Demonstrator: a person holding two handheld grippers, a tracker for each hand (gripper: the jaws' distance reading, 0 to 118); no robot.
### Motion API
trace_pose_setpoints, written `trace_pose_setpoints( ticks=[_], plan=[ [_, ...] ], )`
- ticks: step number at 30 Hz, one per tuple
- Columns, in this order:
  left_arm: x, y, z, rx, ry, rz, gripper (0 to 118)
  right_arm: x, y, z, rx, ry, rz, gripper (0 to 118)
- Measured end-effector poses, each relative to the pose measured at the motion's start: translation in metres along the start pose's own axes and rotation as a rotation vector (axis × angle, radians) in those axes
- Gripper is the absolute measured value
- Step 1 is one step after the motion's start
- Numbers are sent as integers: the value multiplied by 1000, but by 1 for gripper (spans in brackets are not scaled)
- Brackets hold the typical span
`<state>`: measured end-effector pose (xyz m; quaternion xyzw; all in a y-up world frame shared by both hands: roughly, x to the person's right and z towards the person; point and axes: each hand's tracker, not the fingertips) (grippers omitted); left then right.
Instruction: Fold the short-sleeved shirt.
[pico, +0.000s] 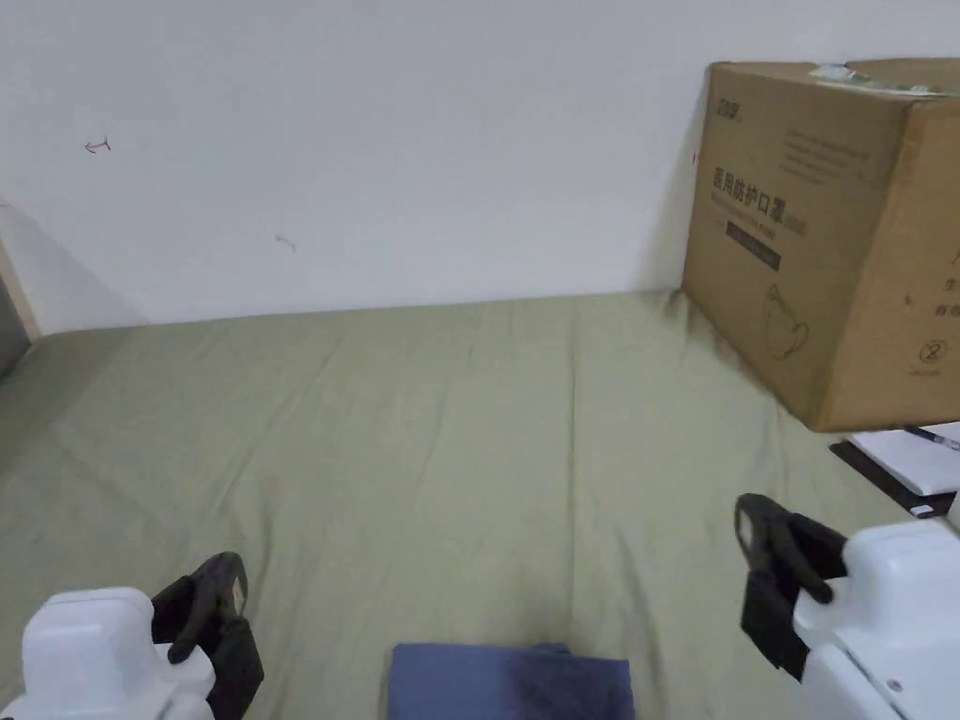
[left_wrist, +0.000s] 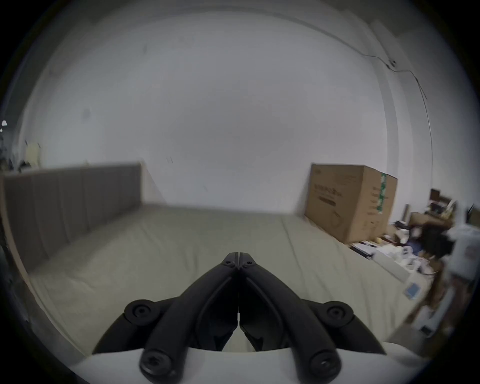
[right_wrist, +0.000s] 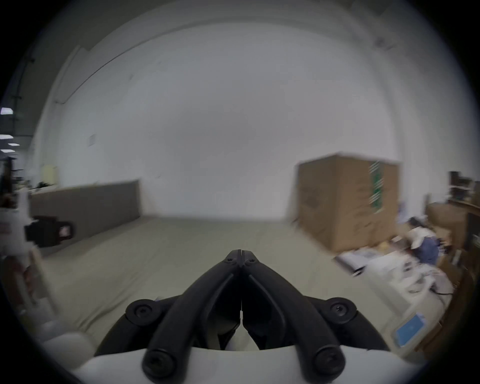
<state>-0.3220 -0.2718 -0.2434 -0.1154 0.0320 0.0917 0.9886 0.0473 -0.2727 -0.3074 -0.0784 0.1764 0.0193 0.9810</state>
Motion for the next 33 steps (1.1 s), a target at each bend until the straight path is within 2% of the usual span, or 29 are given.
trace_pose_setpoints(
  ticks=[2, 3, 4, 6, 7, 11, 13, 14, 15, 16, 17, 18, 19, 21, 23, 25, 27, 28, 29, 30, 31, 32, 33],
  plan=[
    [-16, -6, -15, -126, -60, 95, 0, 1, -12, -39, -288, 174, -55, 0],
    [-24, -11, -24, -199, -99, 151, 0, 1, -28, -63, -472, 231, -125, 0],
    [-32, -18, -33, -262, -134, 211, 0, 0, -46, -84, -643, 258, -188, 0],
    [-49, -35, -57, -405, -194, 341, 0, 1, -85, -114, -849, 276, -291, 0],
    [-56, -45, -69, -482, -212, 415, 0, 1, -103, -124, -898, 252, -303, 0],
    [-87, -93, -117, -705, -303, 636, 0, 1, -142, -140, -1014, 197, -240, 0],
    [-98, -117, -141, -809, -384, 691, 3, 6, -146, -140, -984, 223, -307, 0],
    [-102, -128, -151, -833, -422, 720, 16, 7, -144, -138, -980, 221, -312, 0],
    [-104, -137, -159, -869, -471, 741, 39, 8, -143, -140, -990, 223, -310, 0],
    [-105, -147, -169, -897, -537, 782, 76, 7, -143, -142, -997, 226, -307, 0],
    [-106, -157, -179, -917, -589, 819, 102, 6, -143, -142, -1000, 229, -299, 0],
    [-105, -164, -187, -941, -620, 850, 114, 3, -142, -142, -1001, 232, -282, 0],
    [-108, -174, -198, -922, -711, 924, 116, 1, -142, -143, -1002, 233, -258, 0],
    [-99, -184, -216, -904, -814, 1062, 116, -3, -143, -143, -999, 233, -227, 0],
    [-79, -193, -235, -911, -874, 1120, 116, -7, -144, -143, -996, 230, -206, 0],
    [-53, -198, -249, -975, -921, 1090, 116, -8, -146, -144, -995, 224, -202, 0],
    [-33, -195, -247, -988, -878, 930, 111, -8, -147, -144, -995, 218, -206, 0],
    [-28, -191, -246, -981, -846, 861, 85, -8, -147, -144, -995, 217, -210, 0],
    [-27, -187, -246, -986, -807, 819, 37, -7, -147, -144, -994, 217, -215, 0],
    [-31, -184, -244, -995, -714, 751, 23, -6, -147, -143, -992, 217, -221, 0],
    [-37, -185, -240, -1021, -585, 672, 23, -5, -147, -142, -988, 218, -227, 0],
    [-41, -189, -237, -1024, -580, 708, 23, -4, -148, -140, -977, 224, -239, 0],
    [-40, -185, -234, -994, -700, 821, 23, -5, -148, -140, -974, 223, -240, 0]
  ],
)
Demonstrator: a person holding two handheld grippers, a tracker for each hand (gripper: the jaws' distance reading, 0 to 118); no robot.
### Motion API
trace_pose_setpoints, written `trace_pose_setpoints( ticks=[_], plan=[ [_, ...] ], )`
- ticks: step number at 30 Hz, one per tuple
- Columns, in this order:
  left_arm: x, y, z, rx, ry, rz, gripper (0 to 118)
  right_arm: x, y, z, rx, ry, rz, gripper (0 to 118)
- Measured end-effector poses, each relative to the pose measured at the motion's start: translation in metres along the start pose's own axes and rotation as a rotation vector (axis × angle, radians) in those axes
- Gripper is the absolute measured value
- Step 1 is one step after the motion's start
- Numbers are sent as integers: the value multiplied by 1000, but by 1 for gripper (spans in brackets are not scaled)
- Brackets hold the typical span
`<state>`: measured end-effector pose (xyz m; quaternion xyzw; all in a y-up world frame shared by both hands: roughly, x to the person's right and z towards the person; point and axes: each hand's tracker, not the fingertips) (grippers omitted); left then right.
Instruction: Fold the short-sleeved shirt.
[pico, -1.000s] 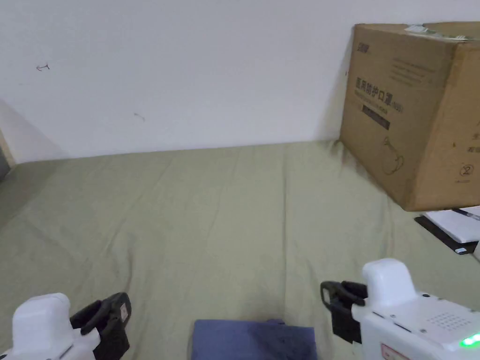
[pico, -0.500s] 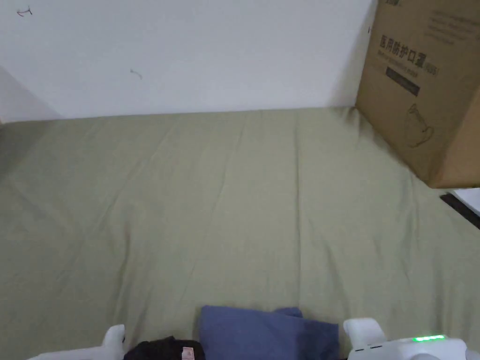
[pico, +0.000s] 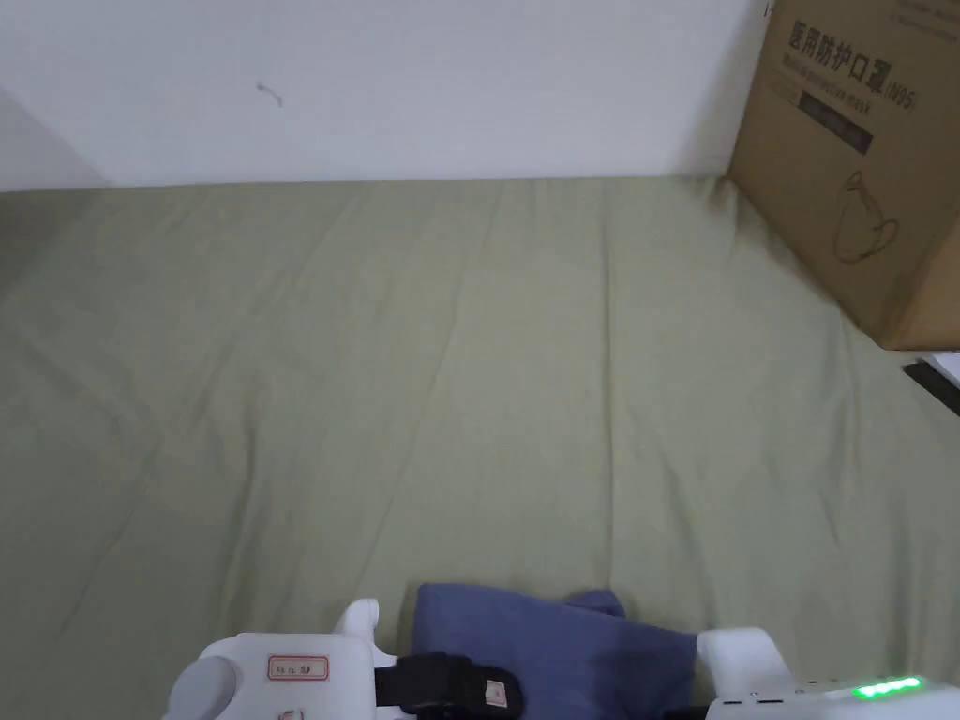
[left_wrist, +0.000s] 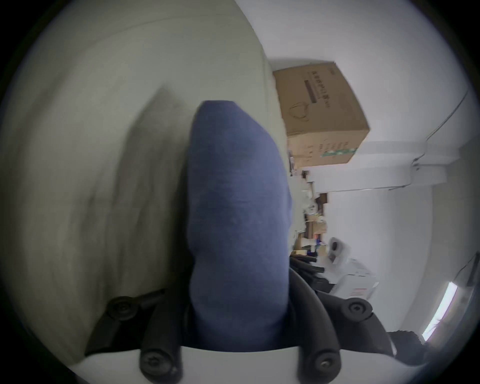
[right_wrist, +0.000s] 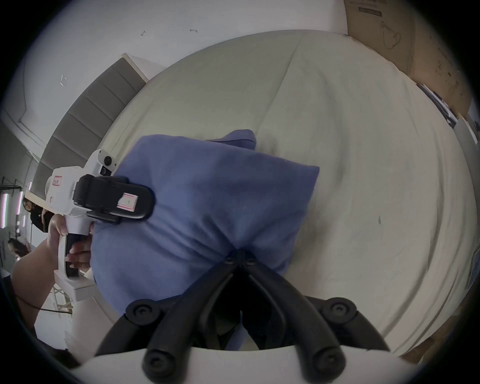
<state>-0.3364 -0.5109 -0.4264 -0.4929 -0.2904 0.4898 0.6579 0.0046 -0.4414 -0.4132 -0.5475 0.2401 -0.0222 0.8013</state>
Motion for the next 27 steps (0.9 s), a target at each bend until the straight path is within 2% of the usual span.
trace_pose_setpoints(
  ticks=[3, 6, 9, 12, 14, 16, 19, 21, 22, 23, 24, 25, 26, 27],
  plan=[
    [25, -4, 8, 14, 105, -117, 23, -9, -3, 8, 42, -18, 22, 0],
    [49, -6, 48, 22, 66, -141, 22, -27, -5, 26, 114, -14, 126, 0],
    [67, 3, 122, 56, 215, -253, 23, -50, -6, 39, 138, -50, 232, 0],
    [66, 24, 216, 88, 494, -301, 23, -70, -8, 42, 126, -46, 262, 0],
    [66, 35, 272, 106, 767, -338, 23, -81, -9, 41, 128, -20, 267, 0],
    [67, 46, 314, 121, 1020, -360, 23, -93, -9, 38, 124, 6, 288, 0],
    [57, 62, 352, 100, 1346, -412, 22, -109, -9, 31, 105, -9, 326, 0],
    [49, 71, 370, 93, 1480, -404, 23, -115, -6, 30, 103, -15, 342, 0],
    [42, 73, 379, 84, 1494, -397, 25, -116, -5, 31, 103, -18, 347, 0],
    [39, 75, 385, 83, 1514, -392, 30, -117, -4, 32, 105, -21, 348, 0],
    [38, 77, 391, 94, 1533, -392, 43, -117, -3, 34, 110, -28, 344, 0],
    [35, 77, 397, 107, 1521, -393, 72, -116, -1, 36, 114, -32, 336, 0],
    [35, 74, 404, 128, 1532, -404, 96, -115, 0, 37, 115, -36, 327, 0],
    [37, 74, 411, 155, 1535, -408, 111, -113, 2, 40, 117, -40, 318, 0]
  ],
)
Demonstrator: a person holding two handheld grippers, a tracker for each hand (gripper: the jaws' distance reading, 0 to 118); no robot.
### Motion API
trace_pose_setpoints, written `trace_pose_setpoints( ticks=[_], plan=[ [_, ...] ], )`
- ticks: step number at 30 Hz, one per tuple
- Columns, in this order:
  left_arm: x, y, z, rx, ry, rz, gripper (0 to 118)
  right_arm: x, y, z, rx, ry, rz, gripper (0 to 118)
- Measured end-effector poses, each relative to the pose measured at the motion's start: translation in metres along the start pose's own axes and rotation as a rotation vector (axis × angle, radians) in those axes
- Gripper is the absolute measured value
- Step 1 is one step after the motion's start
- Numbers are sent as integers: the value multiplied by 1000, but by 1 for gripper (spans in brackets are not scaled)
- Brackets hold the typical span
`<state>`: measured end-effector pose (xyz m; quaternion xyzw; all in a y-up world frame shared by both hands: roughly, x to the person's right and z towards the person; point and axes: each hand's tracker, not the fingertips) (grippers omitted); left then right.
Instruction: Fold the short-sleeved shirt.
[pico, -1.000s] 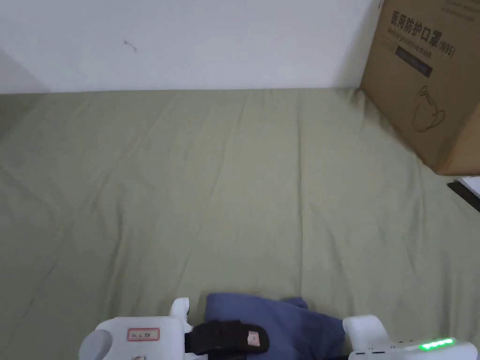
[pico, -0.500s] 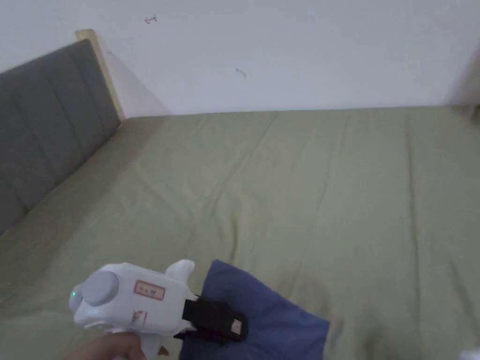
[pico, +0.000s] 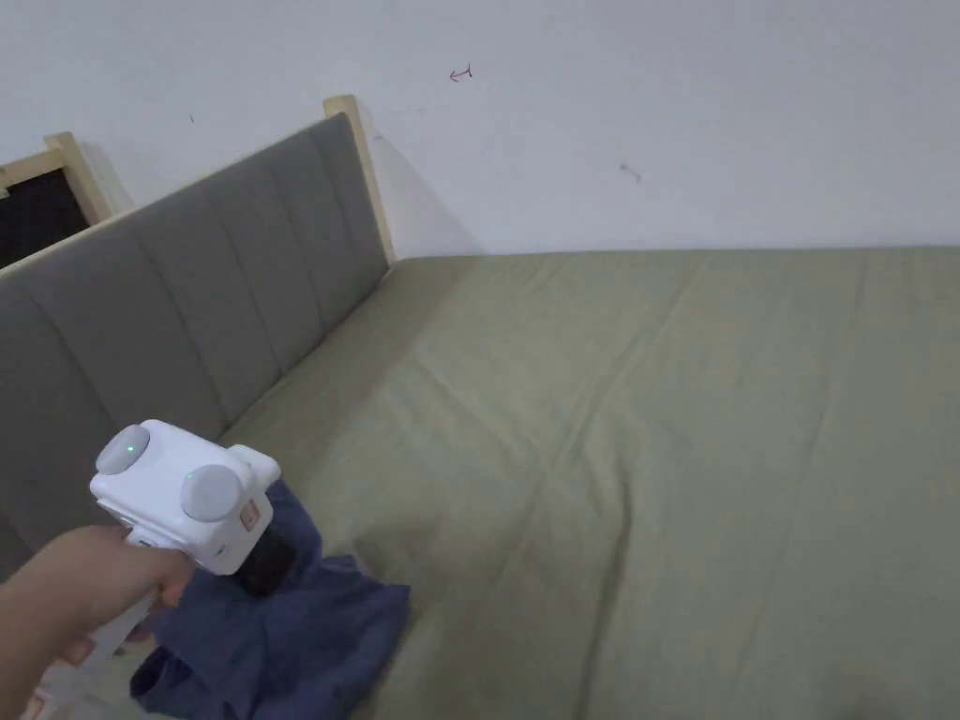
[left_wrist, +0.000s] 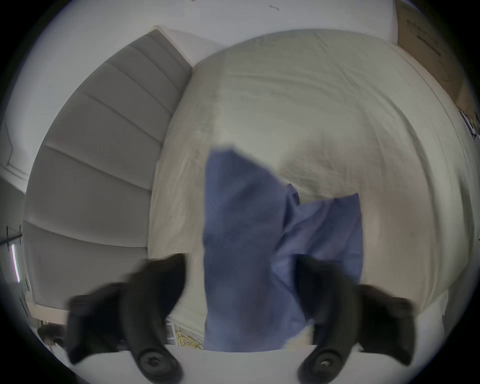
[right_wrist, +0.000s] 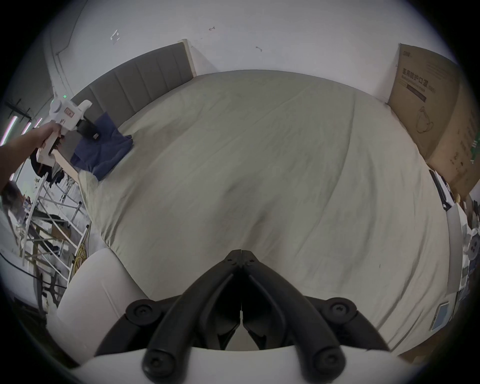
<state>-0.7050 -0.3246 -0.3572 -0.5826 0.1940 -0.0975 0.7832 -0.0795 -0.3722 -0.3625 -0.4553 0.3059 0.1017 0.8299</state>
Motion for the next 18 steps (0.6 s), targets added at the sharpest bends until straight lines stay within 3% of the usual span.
trace_pose_setpoints(
  ticks=[5, 9, 10, 11, 12, 13, 14, 15, 18],
  plan=[
    [-2, -16, 40, 134, -84, 147, 114, 11, 5, 22, 63, -66, -5, 0],
    [67, -49, 98, 376, -310, 293, 113, 17, 6, 54, 203, -121, -32, 0],
    [90, -61, 114, 435, -372, 321, 109, 18, 6, 64, 250, -135, -40, 0],
    [110, -70, 121, 533, -408, 347, 97, 19, 5, 74, 303, -142, -41, 0],
    [134, -80, 138, 634, -427, 361, 75, 18, 3, 84, 356, -149, -44, 0],
    [160, -91, 153, 693, -441, 375, 36, 17, 2, 94, 404, -155, -46, 0],
    [181, -99, 165, 736, -459, 376, 9, 20, 0, 101, 446, -163, -47, 0],
    [204, -105, 174, 769, -484, 379, 0, 20, -2, 110, 488, -173, -53, 0],
    [250, -121, 208, 939, -503, 359, 0, 16, -5, 139, 597, -187, -67, 0]
  ],
)
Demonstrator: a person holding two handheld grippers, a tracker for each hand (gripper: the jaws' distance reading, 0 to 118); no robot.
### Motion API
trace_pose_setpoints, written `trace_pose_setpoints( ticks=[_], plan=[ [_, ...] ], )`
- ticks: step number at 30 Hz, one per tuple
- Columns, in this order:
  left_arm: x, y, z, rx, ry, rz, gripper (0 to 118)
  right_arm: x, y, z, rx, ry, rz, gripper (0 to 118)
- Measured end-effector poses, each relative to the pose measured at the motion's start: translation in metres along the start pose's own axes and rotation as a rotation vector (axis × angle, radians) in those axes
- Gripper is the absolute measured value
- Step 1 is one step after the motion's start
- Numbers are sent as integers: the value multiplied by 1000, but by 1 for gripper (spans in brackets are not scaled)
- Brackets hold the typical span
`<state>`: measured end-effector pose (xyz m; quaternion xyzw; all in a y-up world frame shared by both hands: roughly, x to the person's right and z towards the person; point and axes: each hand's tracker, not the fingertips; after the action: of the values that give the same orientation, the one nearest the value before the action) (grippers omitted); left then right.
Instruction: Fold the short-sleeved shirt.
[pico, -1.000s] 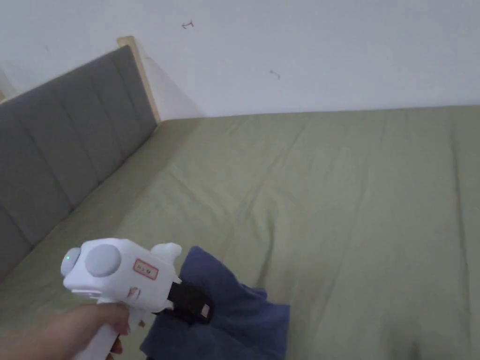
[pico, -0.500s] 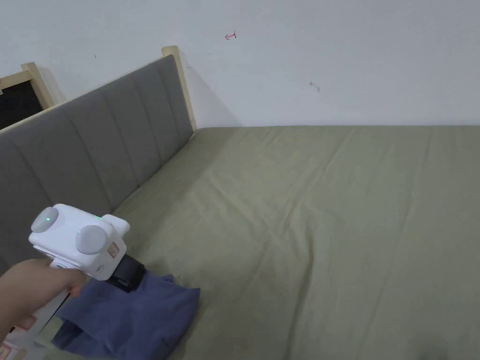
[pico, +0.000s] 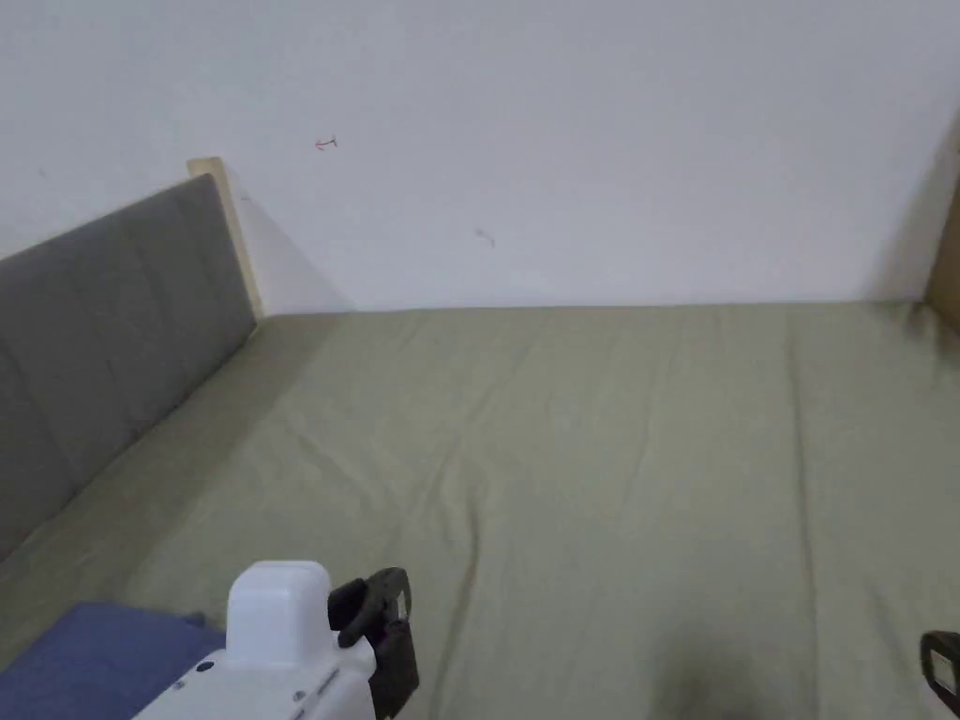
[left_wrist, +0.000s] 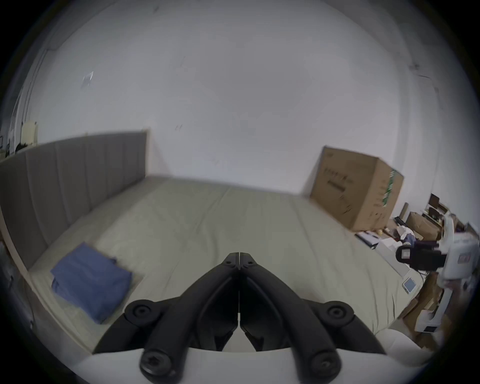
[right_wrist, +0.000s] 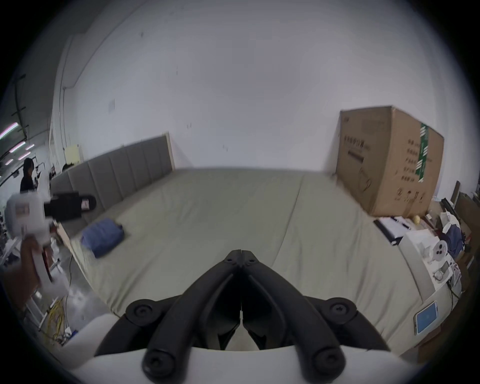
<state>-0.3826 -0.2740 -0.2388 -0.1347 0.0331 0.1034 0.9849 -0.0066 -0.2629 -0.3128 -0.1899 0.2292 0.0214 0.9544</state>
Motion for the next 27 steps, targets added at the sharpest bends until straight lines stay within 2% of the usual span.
trace_pose_setpoints(
  ticks=[3, 7, 10, 12, 13, 16, 21, 22, 23, 24, 25, 26, 27],
  plan=[
    [54, 1, 15, 156, 91, -161, 0, 3, 15, 27, 116, -26, -10, 0],
    [93, 7, 27, 269, 3, -221, 0, 11, 15, 59, 351, -109, 19, 0],
    [111, 9, 28, 356, 58, -236, 0, 17, -2, 58, 509, -173, 83, 0],
    [118, 5, 26, 378, 85, -248, 0, 20, -11, 44, 483, -272, 94, 0],
    [121, 3, 23, 369, 86, -238, 0, 23, -14, 38, 434, -301, 75, 0],
    [125, -3, 25, 347, 106, -192, 0, 26, -20, 33, 371, -352, 66, 0],
    [128, -4, 25, 338, 117, -233, 0, 30, -21, 43, 399, -340, 36, 2],
    [128, -3, 26, 336, 108, -241, 5, 30, -20, 44, 401, -344, 41, 15],
    [128, -2, 26, 334, 95, -240, 20, 31, -19, 45, 403, -342, 45, 31],
    [129, -2, 26, 330, 83, -237, 45, 30, -18, 45, 403, -335, 48, 56],
    [127, -1, 25, 326, 79, -235, 86, 30, -16, 44, 399, -331, 47, 100],
    [128, -1, 25, 324, 80, -229, 110, 29, -15, 44, 396, -329, 46, 118],
    [128, -1, 24, 328, 84, -223, 117, 25, -20, 48, 445, -324, 54, 117]
  ],
)
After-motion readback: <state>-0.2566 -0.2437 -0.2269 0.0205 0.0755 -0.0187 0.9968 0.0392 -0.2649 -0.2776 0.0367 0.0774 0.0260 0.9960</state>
